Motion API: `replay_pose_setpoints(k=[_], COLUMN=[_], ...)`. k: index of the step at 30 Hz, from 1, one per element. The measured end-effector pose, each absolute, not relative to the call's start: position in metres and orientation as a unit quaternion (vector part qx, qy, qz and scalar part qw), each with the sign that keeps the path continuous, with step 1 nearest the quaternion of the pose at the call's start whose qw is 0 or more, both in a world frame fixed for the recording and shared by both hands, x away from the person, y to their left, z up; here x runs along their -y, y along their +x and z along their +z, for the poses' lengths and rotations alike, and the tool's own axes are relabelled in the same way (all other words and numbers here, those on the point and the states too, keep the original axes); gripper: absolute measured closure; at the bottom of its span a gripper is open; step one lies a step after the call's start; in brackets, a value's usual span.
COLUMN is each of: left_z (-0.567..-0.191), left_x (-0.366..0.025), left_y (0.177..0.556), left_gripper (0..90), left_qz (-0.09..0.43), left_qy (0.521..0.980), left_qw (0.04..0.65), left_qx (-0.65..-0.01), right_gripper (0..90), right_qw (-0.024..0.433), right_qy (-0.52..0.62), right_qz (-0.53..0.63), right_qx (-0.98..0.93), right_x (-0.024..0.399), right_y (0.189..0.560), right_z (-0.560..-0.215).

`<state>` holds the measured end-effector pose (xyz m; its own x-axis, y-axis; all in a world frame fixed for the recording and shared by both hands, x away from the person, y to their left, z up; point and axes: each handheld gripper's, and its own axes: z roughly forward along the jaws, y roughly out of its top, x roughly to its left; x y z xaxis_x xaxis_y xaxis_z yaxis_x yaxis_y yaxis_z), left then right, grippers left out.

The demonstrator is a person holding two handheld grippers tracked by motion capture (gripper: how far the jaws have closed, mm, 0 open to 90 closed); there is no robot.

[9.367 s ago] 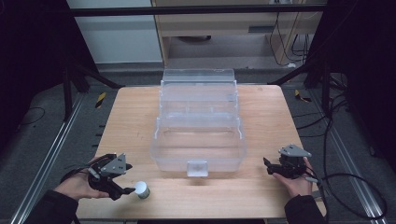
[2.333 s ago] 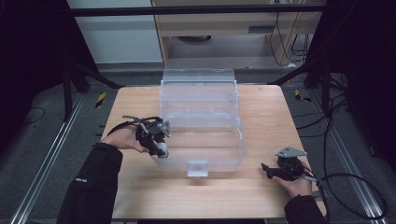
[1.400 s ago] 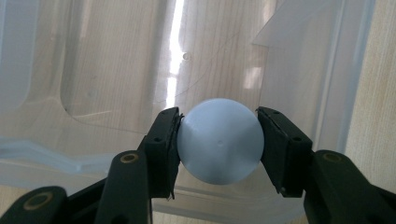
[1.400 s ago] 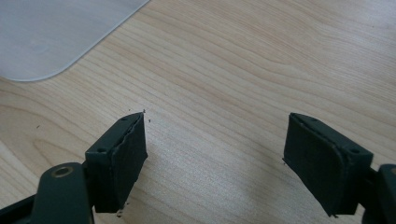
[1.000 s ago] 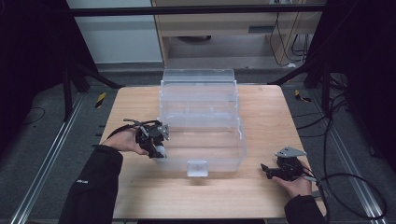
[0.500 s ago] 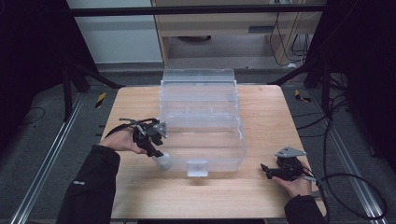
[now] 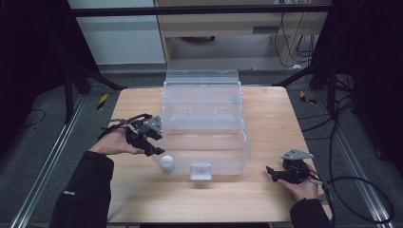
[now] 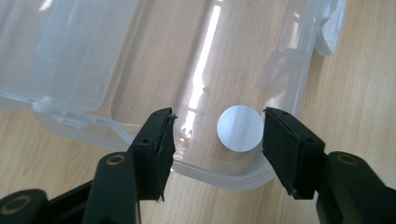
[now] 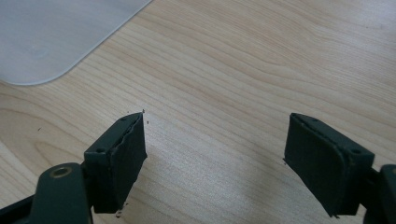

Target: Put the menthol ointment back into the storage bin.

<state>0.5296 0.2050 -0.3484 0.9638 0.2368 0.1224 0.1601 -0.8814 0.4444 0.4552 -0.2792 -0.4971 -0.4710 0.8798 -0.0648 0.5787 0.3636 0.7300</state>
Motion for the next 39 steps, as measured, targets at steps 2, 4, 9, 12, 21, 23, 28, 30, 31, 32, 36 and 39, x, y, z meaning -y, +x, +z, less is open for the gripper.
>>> replay_pose_setpoints(k=[2,4,9,12,21,23,28,30,31,32,36,39], left_z=[-0.345,-0.342,-0.335,-0.333,-0.338,-0.341,-0.349,-0.354,-0.358,-0.362,-0.380,-0.399], left_x=[-0.208,-0.211,-0.223,-0.230,-0.254,-0.260,-0.278,-0.285,-0.290,-0.294,-0.306,-0.313], left_y=[0.528,0.526,0.521,0.518,0.502,0.496,0.481,0.478,0.475,0.472,0.462,0.456], left_gripper=[41.9,41.6,42.2,42.1,42.9,42.8,42.5,42.3,42.2,41.2,39.5,36.9], left_qz=[0.097,0.110,0.131,0.147,0.202,0.217,0.249,0.259,0.267,0.274,0.301,0.314], left_qy=[0.962,0.958,0.940,0.927,0.879,0.860,0.817,0.802,0.790,0.779,0.743,0.723], left_qw=[0.228,0.234,0.272,0.288,0.332,0.352,0.388,0.397,0.399,0.403,0.410,0.402], left_qx=[-0.114,-0.124,-0.161,-0.188,-0.276,-0.300,-0.346,-0.365,-0.381,-0.396,-0.436,-0.466], right_gripper=[20.7,20.6,20.7,20.6,20.8,20.8,20.8,20.8,20.8,20.8,20.7,20.4], right_qw=[0.231,0.230,0.231,0.231,0.232,0.232,0.232,0.233,0.232,0.233,0.235,0.233], right_qy=[0.460,0.461,0.461,0.461,0.465,0.465,0.467,0.467,0.469,0.470,0.472,0.476], right_qz=[0.328,0.327,0.327,0.326,0.329,0.330,0.332,0.332,0.335,0.335,0.340,0.343], right_qx=[-0.793,-0.792,-0.792,-0.792,-0.789,-0.788,-0.786,-0.786,-0.784,-0.783,-0.778,-0.775], right_x=[0.279,0.280,0.280,0.280,0.281,0.282,0.283,0.284,0.285,0.286,0.288,0.289], right_y=[0.455,0.455,0.455,0.455,0.454,0.454,0.453,0.453,0.453,0.452,0.451,0.450], right_z=[-0.497,-0.497,-0.496,-0.496,-0.495,-0.495,-0.494,-0.494,-0.494,-0.493,-0.491,-0.490])
